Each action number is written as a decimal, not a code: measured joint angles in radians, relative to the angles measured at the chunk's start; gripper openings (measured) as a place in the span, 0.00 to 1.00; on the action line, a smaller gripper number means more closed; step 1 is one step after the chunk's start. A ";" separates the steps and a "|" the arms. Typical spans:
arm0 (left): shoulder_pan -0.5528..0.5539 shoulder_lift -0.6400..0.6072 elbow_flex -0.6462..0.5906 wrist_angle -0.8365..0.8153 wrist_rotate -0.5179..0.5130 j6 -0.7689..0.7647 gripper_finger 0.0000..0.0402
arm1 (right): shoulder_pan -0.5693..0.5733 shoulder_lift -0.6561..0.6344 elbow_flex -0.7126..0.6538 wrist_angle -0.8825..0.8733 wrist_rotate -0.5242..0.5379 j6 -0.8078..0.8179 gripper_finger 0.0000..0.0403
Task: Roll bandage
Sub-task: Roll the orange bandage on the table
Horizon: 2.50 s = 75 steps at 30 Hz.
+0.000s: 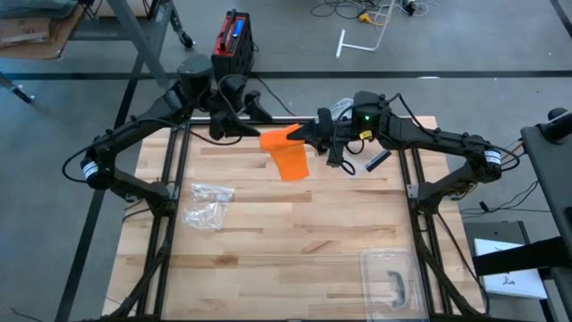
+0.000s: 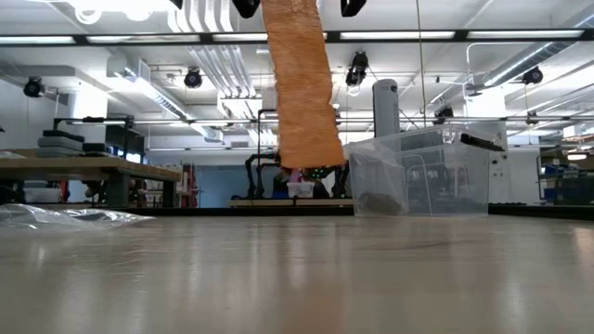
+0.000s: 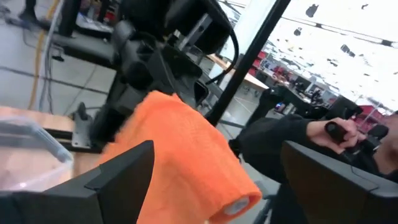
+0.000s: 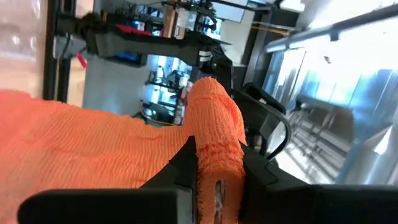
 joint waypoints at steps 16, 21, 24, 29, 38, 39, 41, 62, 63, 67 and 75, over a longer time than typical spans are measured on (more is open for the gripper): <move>-0.040 0.010 -0.002 -0.150 -0.073 0.077 0.76 | -0.013 0.007 0.000 -0.022 0.001 -0.176 0.13; -0.067 0.010 -0.002 -0.170 -0.075 0.076 0.73 | -0.028 0.013 0.000 -0.028 0.020 -0.193 0.13; -0.076 0.010 -0.002 -0.178 -0.089 0.076 0.72 | -0.031 0.013 0.000 -0.026 0.017 -0.198 0.13; -0.079 0.010 -0.002 -0.178 -0.144 0.088 0.68 | -0.036 0.013 0.000 -0.036 0.026 -0.198 0.13; -0.101 0.010 -0.003 -0.230 -0.287 0.225 0.44 | -0.062 0.013 0.000 -0.046 0.019 -0.047 0.17; -0.101 0.010 -0.003 -0.231 -0.296 0.233 0.39 | -0.064 0.013 0.000 -0.046 0.018 -0.008 0.17; -0.101 0.010 -0.003 -0.231 -0.299 0.246 0.29 | -0.068 0.013 0.000 -0.046 0.018 0.076 0.20; -0.102 -0.145 -0.004 -0.457 -0.744 0.586 0.16 | -0.079 0.058 0.058 -0.010 0.105 1.466 0.86; -0.103 -0.148 -0.004 -0.461 -0.742 0.596 0.15 | -0.079 0.077 0.079 -0.016 0.106 1.465 0.86; -0.108 -0.150 -0.004 -0.473 -0.747 0.628 0.14 | -0.080 0.154 0.195 -0.100 0.107 1.401 0.86; -0.119 -0.156 -0.003 -0.499 -0.725 0.698 0.17 | -0.089 0.307 0.430 -0.308 0.105 1.314 0.84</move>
